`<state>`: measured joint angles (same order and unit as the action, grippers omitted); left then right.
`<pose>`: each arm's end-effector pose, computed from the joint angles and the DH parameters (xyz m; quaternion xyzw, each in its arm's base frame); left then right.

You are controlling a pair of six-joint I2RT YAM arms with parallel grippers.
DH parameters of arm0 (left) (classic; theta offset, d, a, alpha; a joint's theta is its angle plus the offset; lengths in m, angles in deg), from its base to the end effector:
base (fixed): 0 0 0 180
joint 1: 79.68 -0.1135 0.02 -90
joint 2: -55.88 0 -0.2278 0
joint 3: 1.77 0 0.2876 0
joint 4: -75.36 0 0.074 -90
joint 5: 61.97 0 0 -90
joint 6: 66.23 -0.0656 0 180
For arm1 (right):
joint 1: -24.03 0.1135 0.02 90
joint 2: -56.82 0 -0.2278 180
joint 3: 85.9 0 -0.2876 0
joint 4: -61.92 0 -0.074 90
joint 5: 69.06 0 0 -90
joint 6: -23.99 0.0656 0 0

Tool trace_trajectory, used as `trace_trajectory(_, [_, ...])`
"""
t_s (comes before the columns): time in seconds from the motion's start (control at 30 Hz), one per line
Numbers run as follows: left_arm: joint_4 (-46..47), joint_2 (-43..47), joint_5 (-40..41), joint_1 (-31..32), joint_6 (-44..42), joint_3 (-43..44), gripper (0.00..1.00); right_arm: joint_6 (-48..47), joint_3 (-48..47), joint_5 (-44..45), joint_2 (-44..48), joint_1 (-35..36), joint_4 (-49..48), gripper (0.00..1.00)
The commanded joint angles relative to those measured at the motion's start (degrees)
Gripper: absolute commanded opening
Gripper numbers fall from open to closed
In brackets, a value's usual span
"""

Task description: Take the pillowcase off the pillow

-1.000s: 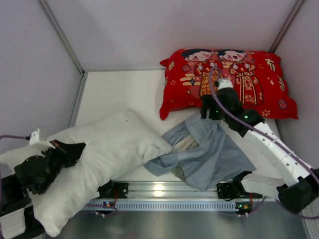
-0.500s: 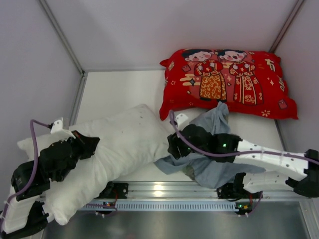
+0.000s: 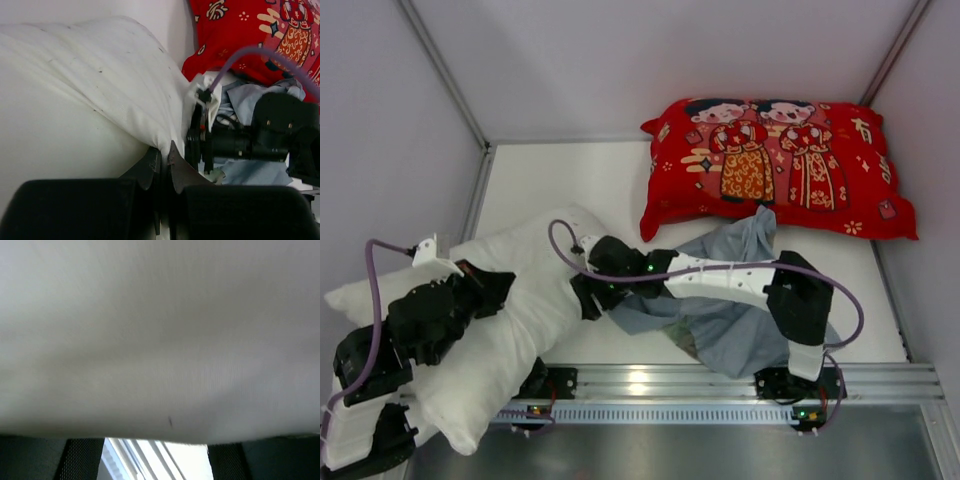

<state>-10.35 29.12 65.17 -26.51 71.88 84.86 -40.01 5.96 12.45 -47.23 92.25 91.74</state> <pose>0.0764 -0.0360 0.4098 -0.1335 0.8099 -0.2181 0.5279 0.1575 0.4204 0.1562 -0.3587 0.8517 0.3220 0.2055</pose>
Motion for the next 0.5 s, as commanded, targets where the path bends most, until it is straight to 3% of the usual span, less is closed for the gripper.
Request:
trace_trajectory(0.0, [7.7, -0.5, -2.1, -0.1, 1.2, -0.6, 0.0, 0.1, -15.2, -5.7, -5.8, -5.3, -8.4, 0.67])
trace_trajectory(0.1, [10.9, -2.5, -4.5, -0.1, 4.6, -6.2, 0.0, 1.9, -26.6, -10.0, -12.6, -10.5, -7.5, 0.69])
trace_trajectory(0.27, [32.4, -10.5, -12.0, -0.2, 5.2, -25.4, 0.0, 4.1, -44.4, -18.5, -24.9, -19.9, -3.5, 0.69])
trace_trajectory(0.33, [34.4, -17.2, -9.7, -0.6, 5.1, -26.4, 0.0, 3.6, -43.5, -18.9, -22.1, -22.2, -2.1, 0.69])
trace_trajectory(0.47, [32.6, -23.3, -8.1, -9.1, 2.3, -20.1, 0.0, -2.4, -26.2, -11.8, -10.8, -23.1, -2.0, 0.71])
